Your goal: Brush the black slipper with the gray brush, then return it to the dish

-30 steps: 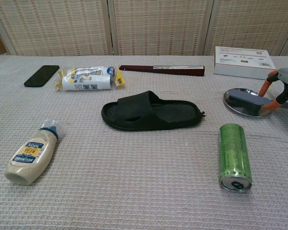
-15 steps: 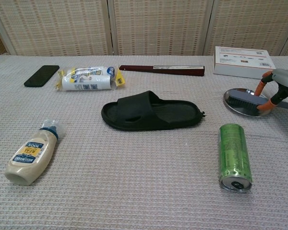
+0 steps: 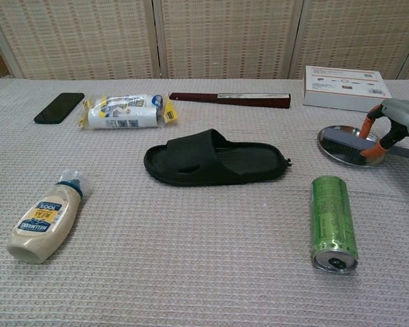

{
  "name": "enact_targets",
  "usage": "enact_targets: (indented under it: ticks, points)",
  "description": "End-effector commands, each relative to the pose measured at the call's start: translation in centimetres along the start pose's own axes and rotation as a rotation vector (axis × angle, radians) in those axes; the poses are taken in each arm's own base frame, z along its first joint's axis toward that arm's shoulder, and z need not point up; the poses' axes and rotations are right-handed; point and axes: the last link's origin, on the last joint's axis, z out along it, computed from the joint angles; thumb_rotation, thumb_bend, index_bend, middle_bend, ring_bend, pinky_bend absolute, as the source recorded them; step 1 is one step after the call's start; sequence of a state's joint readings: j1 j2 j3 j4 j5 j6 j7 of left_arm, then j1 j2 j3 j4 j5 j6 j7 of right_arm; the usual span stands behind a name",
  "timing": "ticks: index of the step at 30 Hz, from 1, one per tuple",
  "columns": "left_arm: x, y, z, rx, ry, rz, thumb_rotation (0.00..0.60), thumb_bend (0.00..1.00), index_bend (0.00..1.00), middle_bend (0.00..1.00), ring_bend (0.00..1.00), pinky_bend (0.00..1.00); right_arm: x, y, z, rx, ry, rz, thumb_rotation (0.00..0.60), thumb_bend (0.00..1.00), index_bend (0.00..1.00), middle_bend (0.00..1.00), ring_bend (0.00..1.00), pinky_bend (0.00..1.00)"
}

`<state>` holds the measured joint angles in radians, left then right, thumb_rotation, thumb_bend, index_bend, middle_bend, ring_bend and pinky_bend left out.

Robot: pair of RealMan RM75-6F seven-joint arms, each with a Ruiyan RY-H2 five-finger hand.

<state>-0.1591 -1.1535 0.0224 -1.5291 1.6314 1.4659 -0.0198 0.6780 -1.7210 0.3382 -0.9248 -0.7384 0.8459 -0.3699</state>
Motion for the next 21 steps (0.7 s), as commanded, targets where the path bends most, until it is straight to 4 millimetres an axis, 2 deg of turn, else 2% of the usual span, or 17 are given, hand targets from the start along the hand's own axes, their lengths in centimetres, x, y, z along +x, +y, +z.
enact_targets:
  ticks: [1,5,8,13,21]
  points:
    - [0.01,-0.02,-0.03,0.000,0.000,0.000,0.600,0.54,0.00,0.00,0.00,0.14,0.06,-0.06,-0.02,0.003,0.007,-0.004,0.600,0.19,0.56,0.14,0.10,0.29]
    - [0.04,-0.04,-0.10,-0.001,0.001,-0.001,0.600,0.54,0.00,0.00,0.00,0.14,0.21,-0.19,-0.13,0.020,0.033,-0.029,0.600,0.26,0.64,0.27,0.21,0.41]
    - [0.03,-0.05,-0.10,-0.001,-0.001,-0.002,0.600,0.54,0.00,0.00,0.00,0.14,0.13,-0.39,-0.24,0.037,0.056,-0.061,0.600,0.35,0.72,0.37,0.31,0.55]
    - [0.06,-0.05,-0.11,0.000,-0.002,-0.003,0.600,0.54,0.00,0.00,0.00,0.14,-0.06,-0.71,-0.41,0.058,0.105,-0.099,0.600,0.42,0.81,0.47,0.43,0.76]
    - [0.09,-0.13,-0.13,0.004,-0.002,-0.005,0.600,0.54,0.00,0.00,0.00,0.14,-0.07,-0.80,-0.29,0.074,0.120,-0.095,0.600,0.51,0.86,0.53,0.48,0.83]
